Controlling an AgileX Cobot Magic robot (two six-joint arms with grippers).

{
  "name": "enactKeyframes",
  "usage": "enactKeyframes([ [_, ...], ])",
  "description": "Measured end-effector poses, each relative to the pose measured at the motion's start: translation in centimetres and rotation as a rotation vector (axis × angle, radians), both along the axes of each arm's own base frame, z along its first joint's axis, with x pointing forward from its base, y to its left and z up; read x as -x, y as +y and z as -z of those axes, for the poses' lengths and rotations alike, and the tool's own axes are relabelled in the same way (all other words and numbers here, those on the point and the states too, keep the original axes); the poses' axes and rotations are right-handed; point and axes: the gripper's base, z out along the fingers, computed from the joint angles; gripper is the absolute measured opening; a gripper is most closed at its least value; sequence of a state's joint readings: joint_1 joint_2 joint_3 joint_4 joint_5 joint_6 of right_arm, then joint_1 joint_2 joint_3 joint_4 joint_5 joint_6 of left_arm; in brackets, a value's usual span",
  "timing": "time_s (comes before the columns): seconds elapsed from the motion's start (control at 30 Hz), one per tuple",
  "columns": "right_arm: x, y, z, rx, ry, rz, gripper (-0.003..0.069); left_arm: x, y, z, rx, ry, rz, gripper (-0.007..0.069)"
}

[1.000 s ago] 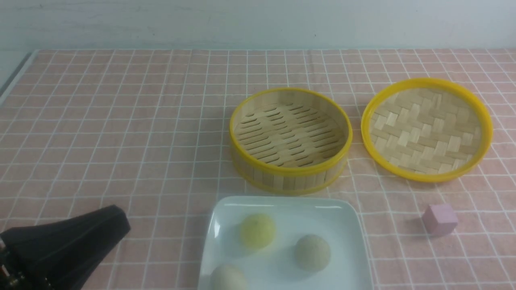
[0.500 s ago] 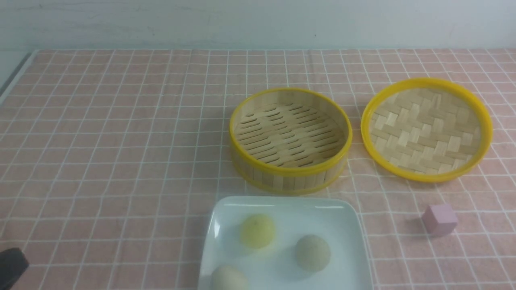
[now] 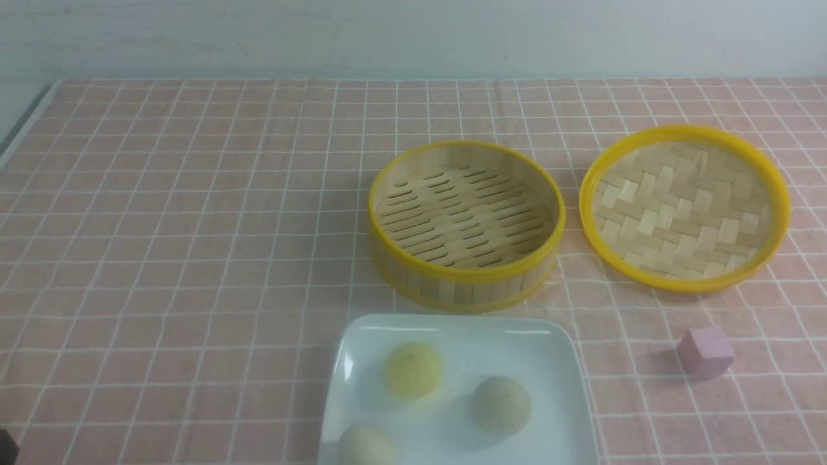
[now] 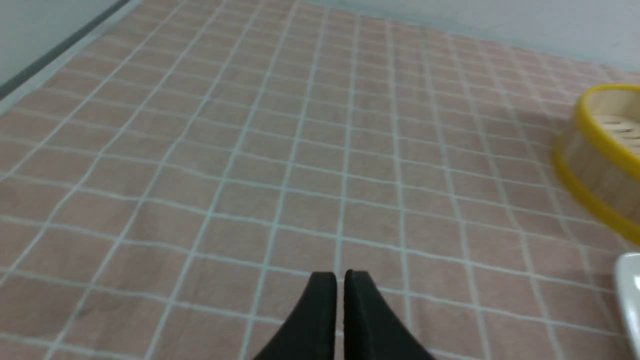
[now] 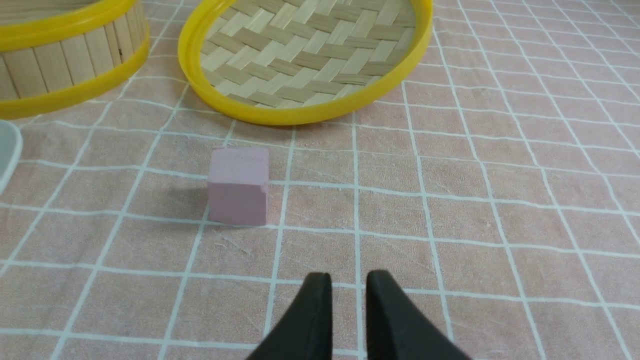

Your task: Put the steamed buns into the plate on the pink tablecloth.

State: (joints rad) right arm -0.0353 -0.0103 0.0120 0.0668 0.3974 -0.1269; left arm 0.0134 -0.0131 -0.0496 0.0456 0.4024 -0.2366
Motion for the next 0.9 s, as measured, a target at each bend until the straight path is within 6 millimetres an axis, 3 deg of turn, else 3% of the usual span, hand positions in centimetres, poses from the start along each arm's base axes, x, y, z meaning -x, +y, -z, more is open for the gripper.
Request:
enactKeyframes([
  [0.27,0.0,0.0,0.0,0.001,0.000,0.000,0.0145,-0.2,0.1,2.2,-0.046,0.060,0.010,0.0059],
  [0.9,0.0,0.0,0.0,0.002,0.000,-0.001,0.0174,-0.2,0.2,2.2,-0.069,0.051,0.001,0.0076],
])
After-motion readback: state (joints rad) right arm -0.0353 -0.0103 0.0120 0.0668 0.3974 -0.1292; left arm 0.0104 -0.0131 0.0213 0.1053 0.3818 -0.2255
